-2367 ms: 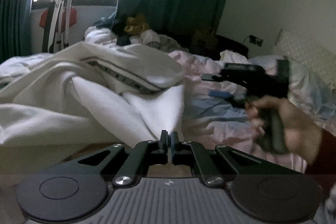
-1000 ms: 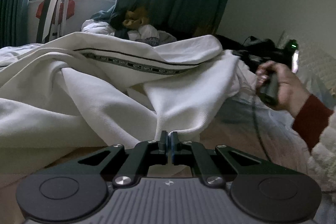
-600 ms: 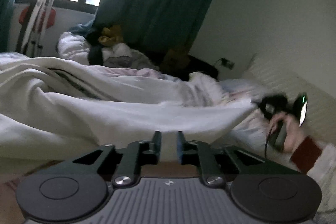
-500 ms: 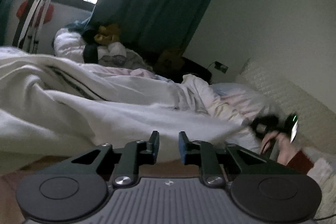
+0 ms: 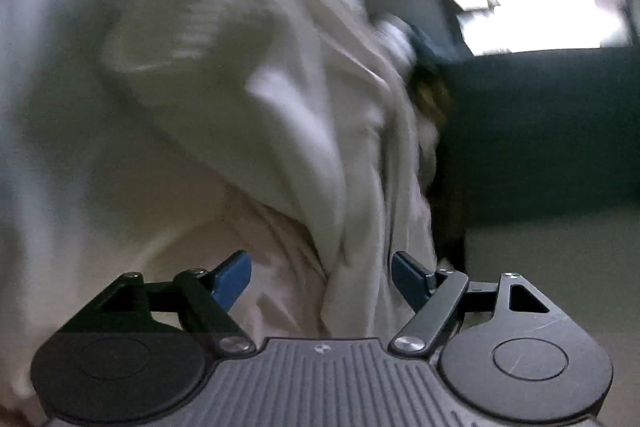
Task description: Fold clothes
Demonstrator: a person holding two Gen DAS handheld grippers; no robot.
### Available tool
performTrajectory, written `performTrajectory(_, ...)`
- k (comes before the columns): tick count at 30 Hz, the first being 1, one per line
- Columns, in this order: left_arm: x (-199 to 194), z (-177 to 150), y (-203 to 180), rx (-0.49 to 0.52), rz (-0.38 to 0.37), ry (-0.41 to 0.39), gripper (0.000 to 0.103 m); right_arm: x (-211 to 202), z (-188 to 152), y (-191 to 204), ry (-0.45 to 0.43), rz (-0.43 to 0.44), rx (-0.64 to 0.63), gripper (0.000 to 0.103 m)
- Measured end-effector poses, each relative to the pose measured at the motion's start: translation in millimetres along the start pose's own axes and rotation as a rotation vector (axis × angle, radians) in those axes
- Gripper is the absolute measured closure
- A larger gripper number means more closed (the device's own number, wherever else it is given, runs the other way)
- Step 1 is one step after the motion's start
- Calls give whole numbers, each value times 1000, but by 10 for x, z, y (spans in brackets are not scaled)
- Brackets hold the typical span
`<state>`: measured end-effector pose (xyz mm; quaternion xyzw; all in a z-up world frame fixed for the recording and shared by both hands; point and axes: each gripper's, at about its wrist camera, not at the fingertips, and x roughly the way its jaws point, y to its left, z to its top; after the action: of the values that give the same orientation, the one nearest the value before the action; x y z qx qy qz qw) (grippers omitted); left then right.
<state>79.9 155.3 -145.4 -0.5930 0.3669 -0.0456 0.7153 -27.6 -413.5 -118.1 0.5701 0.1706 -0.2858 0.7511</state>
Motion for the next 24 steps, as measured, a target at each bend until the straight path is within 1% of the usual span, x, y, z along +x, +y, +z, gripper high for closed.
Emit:
performTrajectory(1,6,43,57,-38,4,-16,25,-39,-37,-16,3,7,13,29)
performTrajectory(2,14,78,98,-63,12,-33,24,-64,-82,-41,15,7,30,27)
performTrajectory(6,97,179,121,-102,39,-69,24,-135,-217,-185,21,-1,134,27)
performTrajectory(8,159,241,103,-107,67,-94,24,-93,-274,-199,30,9,163,27)
performTrajectory(10,169,346,152,-133,93,-133,25,-21,-302,-181,28,17,164,27)
performTrajectory(13,235,457,221,-183,125,-188,31,105,-343,-153,20,28,163,28)
performTrajectory(15,230,543,242,-211,114,-231,32,211,-359,-142,16,27,165,28)
performTrajectory(16,223,592,245,-224,102,-250,33,268,-364,-136,12,29,171,31)
performTrajectory(17,217,642,244,-242,86,-256,38,316,-358,-121,6,34,170,37)
performTrajectory(18,213,693,236,-254,69,-257,41,362,-349,-104,0,37,167,41)
performTrajectory(19,206,729,212,-252,59,-260,49,388,-326,-76,-8,35,146,45)
performTrajectory(20,199,754,178,-244,52,-266,57,415,-303,-48,-16,33,125,59)
performTrajectory(21,193,775,142,-236,44,-272,60,441,-280,-19,-24,32,104,71)
performTrajectory(22,186,797,105,-227,36,-278,68,468,-257,9,-32,30,83,77)
performTrajectory(23,169,809,62,-210,28,-287,72,493,-234,35,-40,29,64,87)
performTrajectory(24,121,816,-10,-179,29,-299,74,509,-215,39,-47,35,59,89)
